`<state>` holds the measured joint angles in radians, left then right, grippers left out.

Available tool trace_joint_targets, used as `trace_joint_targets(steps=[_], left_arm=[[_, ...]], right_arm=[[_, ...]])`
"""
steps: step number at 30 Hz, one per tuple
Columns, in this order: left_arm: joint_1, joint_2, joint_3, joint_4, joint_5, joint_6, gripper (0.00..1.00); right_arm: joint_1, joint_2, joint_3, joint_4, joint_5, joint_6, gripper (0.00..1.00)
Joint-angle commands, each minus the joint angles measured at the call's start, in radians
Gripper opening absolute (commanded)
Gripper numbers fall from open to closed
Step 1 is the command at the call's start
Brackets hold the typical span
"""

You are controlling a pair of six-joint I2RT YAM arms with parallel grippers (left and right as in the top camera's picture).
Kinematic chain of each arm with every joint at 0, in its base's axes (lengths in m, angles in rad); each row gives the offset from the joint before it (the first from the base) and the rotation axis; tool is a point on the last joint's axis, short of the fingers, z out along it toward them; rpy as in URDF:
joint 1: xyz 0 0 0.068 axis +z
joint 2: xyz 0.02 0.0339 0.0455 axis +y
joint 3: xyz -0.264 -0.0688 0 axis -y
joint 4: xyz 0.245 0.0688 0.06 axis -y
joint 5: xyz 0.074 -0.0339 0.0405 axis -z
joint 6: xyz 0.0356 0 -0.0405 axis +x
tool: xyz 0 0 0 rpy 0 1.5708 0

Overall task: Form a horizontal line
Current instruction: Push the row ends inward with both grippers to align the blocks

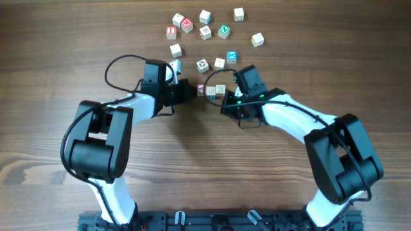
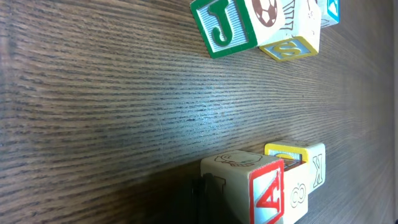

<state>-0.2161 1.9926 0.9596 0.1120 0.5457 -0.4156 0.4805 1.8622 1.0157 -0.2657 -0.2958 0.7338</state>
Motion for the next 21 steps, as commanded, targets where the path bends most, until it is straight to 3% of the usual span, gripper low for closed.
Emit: trace_joint_targets(steps=[1,6,21], left_arm=[[-0.001,0.021,-0.008,-0.048,-0.074,0.019,0.04],[-0.001,0.021,-0.008,-0.109,-0.182,0.011,0.04],[-0.001,0.021,-0.008,-0.182,-0.263,0.012,0.04]], right_arm=[[0.024,-0.025,-0.01,0.019,0.011,0.014,0.04],[0.027,-0.013,-0.01,0.033,0.025,0.013,0.04],[0.027,0.0,-0.01,0.097,0.054,-0.001,0.05]])
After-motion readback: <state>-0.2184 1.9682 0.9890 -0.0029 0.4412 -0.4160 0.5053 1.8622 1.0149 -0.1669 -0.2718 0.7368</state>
